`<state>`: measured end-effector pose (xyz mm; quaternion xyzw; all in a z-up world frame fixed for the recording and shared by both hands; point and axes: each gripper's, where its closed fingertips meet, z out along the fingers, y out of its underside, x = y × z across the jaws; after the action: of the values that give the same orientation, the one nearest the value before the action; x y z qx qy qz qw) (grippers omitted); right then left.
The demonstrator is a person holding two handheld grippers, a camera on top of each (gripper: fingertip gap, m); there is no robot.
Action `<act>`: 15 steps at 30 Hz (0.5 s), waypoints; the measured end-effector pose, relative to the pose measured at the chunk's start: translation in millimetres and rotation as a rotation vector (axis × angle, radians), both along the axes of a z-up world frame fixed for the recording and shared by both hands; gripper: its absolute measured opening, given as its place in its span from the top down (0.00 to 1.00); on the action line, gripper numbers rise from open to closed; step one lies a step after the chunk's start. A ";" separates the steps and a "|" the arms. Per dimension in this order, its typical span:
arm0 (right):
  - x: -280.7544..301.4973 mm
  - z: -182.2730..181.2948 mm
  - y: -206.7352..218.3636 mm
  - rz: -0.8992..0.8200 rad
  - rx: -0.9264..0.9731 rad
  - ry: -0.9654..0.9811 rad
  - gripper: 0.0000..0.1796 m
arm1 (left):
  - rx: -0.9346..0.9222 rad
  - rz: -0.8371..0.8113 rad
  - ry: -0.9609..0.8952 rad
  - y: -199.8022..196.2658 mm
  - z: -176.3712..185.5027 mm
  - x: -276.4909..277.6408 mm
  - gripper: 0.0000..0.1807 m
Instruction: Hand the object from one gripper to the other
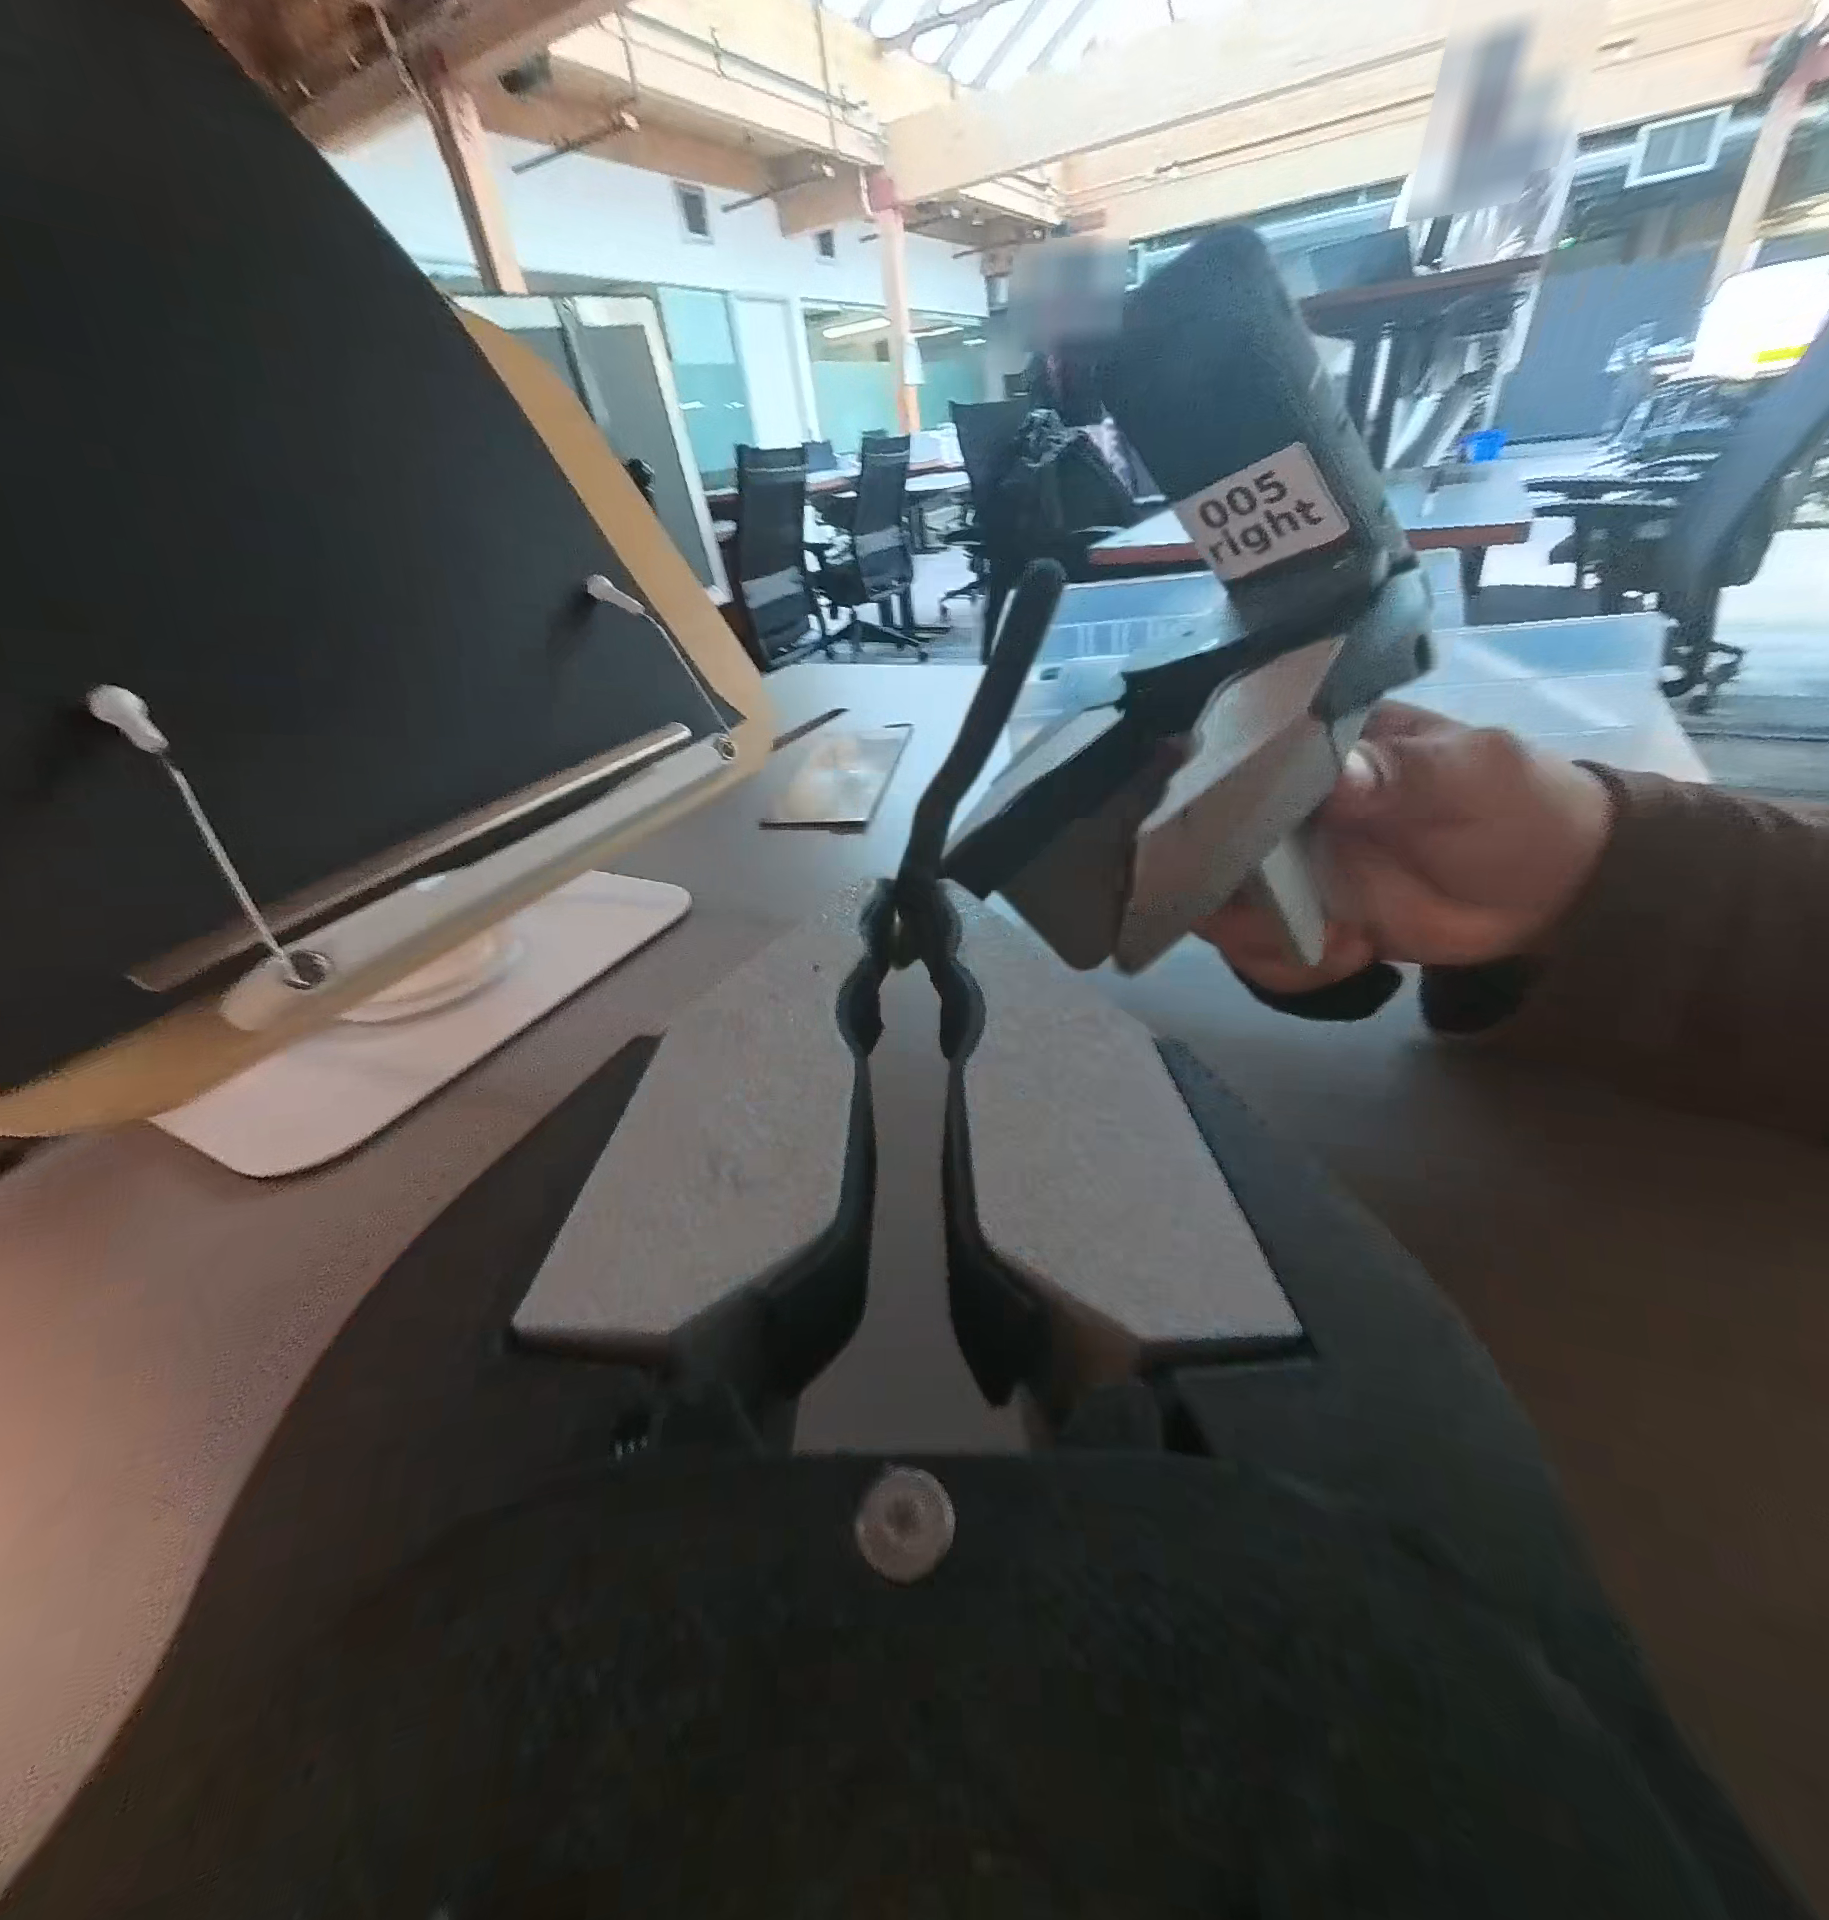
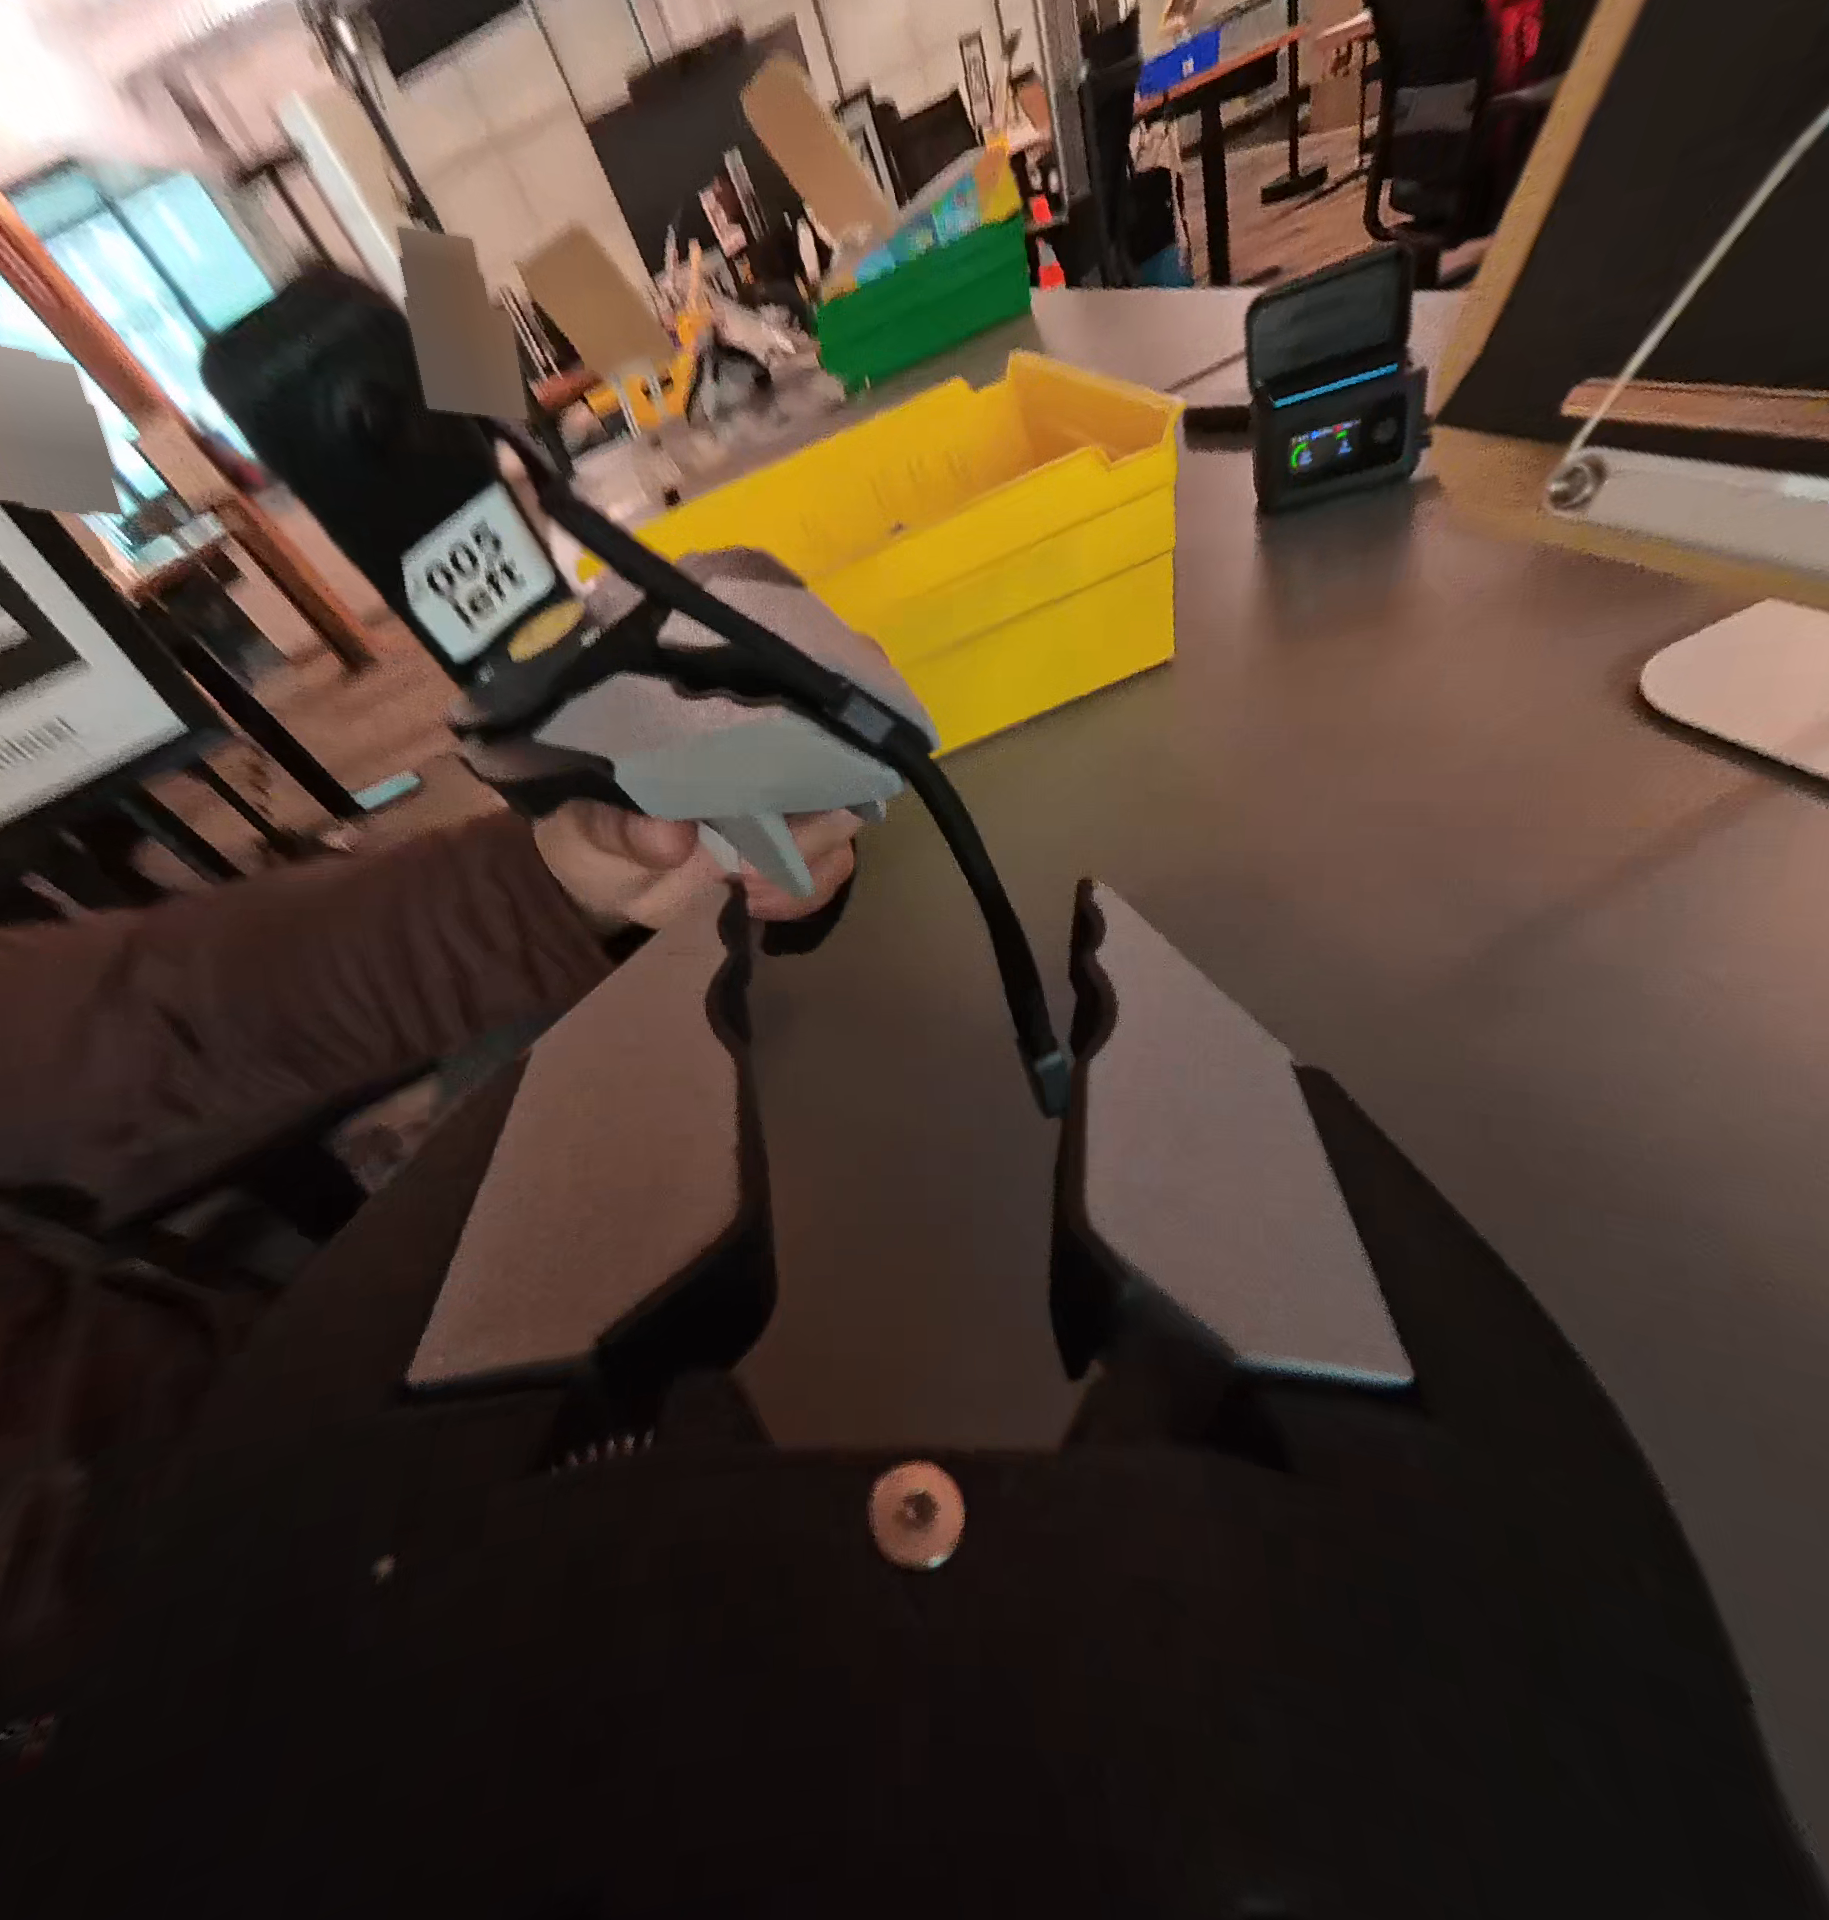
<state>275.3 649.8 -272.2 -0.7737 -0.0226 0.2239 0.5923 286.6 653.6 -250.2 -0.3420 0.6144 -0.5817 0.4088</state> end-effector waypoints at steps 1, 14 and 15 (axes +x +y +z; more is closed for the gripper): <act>-2.8 -3.8 1.6 -0.003 -0.013 -0.053 0.73 | -0.020 -0.008 0.016 -1.0 -0.9 0.5 0.99; 35.4 -7.4 -5.3 -0.194 -0.053 -0.137 1.00 | -0.008 0.179 0.166 28.1 -29.1 16.5 0.86; 45.9 -7.5 -7.6 -0.250 -0.059 -0.158 1.00 | 0.069 0.216 0.192 32.3 -37.7 18.5 0.80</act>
<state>321.2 642.2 -279.8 -0.8028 0.0337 0.0873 0.5889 305.1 685.9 -287.9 -0.4459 0.6302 -0.4774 0.4198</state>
